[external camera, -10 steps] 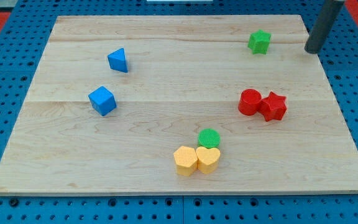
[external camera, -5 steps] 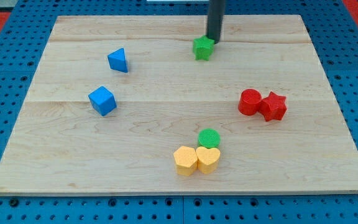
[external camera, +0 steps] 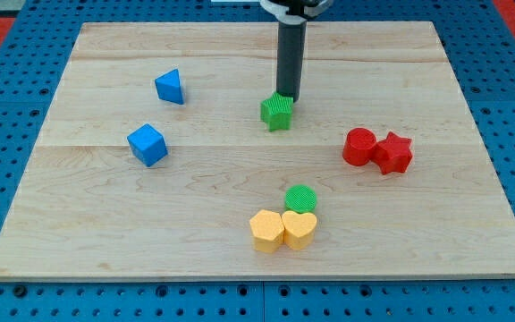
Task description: Slide the green star towards the bottom center
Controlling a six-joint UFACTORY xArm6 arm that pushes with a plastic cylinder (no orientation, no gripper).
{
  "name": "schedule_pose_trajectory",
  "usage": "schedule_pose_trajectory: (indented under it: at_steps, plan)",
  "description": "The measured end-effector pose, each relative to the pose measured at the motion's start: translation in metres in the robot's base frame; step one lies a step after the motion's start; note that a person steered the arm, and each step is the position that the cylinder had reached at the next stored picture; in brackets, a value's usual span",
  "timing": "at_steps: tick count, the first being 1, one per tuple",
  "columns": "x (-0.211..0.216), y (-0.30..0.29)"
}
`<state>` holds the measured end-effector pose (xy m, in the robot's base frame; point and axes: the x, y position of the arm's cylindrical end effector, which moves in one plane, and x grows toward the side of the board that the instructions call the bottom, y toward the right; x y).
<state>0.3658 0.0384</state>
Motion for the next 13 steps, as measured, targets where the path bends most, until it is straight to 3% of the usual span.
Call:
schedule_pose_trajectory:
  at_steps: [2, 4, 7, 8, 9, 11, 13]
  plan:
    - [0.023, -0.005]
    - [0.023, -0.057]
    - [0.085, -0.07]
    - [0.051, -0.076]
    - [0.043, -0.057]
    - [0.077, -0.002]
    - [0.101, -0.002]
